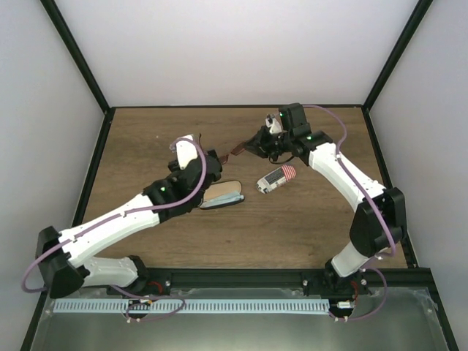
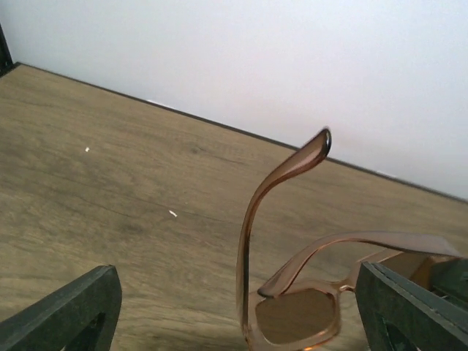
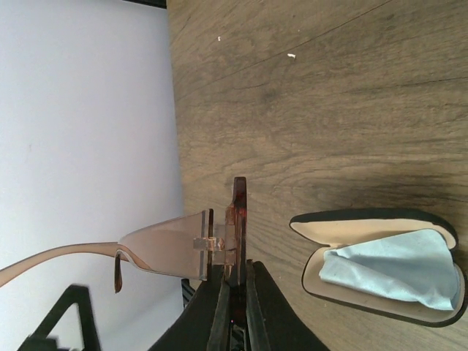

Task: Organize the sunglasses
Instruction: Fold the sunglasses.

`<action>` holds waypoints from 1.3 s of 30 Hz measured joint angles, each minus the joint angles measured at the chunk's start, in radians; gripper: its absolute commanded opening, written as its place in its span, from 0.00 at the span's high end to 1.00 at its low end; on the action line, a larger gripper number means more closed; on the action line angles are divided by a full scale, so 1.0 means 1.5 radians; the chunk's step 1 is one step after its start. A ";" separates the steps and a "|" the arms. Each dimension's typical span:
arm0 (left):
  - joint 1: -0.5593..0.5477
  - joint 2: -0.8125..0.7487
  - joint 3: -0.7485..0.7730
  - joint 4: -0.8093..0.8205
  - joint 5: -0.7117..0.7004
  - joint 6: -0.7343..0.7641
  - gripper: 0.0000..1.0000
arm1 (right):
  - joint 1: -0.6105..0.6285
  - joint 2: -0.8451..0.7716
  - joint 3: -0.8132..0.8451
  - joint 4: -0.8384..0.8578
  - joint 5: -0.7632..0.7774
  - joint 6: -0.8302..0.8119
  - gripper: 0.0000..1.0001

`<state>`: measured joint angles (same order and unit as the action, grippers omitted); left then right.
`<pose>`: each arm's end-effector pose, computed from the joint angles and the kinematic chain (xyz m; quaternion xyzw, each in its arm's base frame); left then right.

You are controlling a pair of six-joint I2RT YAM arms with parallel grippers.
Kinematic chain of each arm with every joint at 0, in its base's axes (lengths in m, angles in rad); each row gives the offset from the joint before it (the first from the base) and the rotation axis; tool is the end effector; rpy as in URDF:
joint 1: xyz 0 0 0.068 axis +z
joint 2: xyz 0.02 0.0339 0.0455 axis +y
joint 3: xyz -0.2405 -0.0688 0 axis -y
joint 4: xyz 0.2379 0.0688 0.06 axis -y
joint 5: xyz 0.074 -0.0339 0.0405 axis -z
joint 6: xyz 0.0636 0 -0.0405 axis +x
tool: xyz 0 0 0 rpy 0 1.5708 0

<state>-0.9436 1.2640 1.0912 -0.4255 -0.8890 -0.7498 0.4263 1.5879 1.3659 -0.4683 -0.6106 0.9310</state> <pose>0.2080 -0.2028 0.2967 -0.1228 0.8139 -0.0642 0.5643 0.3187 0.1848 0.2798 0.0914 0.8675 0.4668 0.1457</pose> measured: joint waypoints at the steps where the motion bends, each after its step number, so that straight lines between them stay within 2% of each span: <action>1: -0.002 -0.012 0.000 -0.007 0.002 -0.005 0.23 | -0.001 0.002 0.000 0.002 0.002 -0.001 0.99; 3: -0.006 -0.035 0.002 -0.031 -0.003 -0.033 0.35 | -0.003 0.007 0.000 0.003 0.006 -0.003 0.99; 6: -0.007 -0.077 0.010 -0.068 -0.023 -0.064 0.59 | -0.007 0.008 0.000 0.003 0.007 -0.007 0.99; 9: 0.010 -0.086 0.060 -0.124 -0.043 -0.093 0.93 | -0.009 0.008 0.000 0.005 0.007 -0.009 0.99; 10: 0.016 -0.079 0.077 -0.136 -0.051 -0.107 0.95 | -0.009 0.008 0.000 0.005 0.006 -0.009 0.99; 17: 0.034 -0.012 0.080 -0.202 -0.035 -0.173 0.96 | -0.009 0.008 0.002 0.006 0.004 -0.009 0.99; 22: 0.074 0.028 0.080 -0.213 -0.007 -0.183 0.96 | -0.009 0.003 0.010 0.005 -0.009 -0.012 0.99; 31: 0.195 0.030 0.080 -0.191 0.055 -0.144 0.96 | -0.009 -0.049 -0.021 0.007 -0.035 -0.028 0.99; 39: 0.206 0.100 0.167 -0.158 0.119 -0.090 0.96 | -0.009 -0.053 -0.021 0.001 -0.049 -0.057 0.99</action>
<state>-0.6346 1.4139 1.3415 -0.6621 -0.7109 -0.8841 0.4126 1.5078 1.3338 -0.4667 -0.6842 0.8452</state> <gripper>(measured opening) 0.044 0.038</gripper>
